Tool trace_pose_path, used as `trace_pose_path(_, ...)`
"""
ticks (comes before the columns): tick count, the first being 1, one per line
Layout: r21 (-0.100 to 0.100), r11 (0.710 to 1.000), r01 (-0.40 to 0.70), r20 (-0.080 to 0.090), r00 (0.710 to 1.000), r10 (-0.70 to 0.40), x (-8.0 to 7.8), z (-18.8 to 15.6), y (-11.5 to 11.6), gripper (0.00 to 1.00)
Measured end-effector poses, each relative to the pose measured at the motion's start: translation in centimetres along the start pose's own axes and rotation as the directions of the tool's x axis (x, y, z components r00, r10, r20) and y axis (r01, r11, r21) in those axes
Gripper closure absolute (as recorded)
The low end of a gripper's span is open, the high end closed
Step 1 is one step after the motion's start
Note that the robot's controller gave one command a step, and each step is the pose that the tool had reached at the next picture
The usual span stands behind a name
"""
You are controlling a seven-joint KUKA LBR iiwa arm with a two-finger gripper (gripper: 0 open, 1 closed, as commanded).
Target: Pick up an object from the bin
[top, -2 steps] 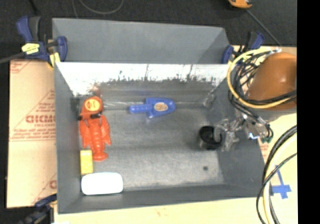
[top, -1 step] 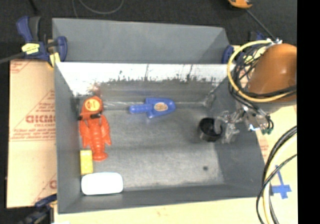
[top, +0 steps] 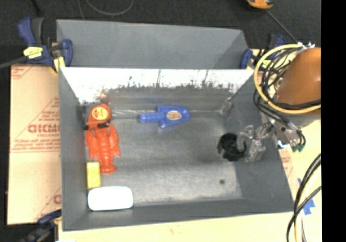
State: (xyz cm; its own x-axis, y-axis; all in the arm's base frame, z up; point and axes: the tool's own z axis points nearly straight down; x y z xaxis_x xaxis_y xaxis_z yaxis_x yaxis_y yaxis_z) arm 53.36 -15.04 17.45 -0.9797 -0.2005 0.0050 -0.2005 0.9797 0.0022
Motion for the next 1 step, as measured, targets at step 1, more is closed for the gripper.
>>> trace_pose_path(1, 0.004, 0.999, 0.046, 0.007, 0.999, -0.046, -2.43, -7.96, 0.72, 1.0)
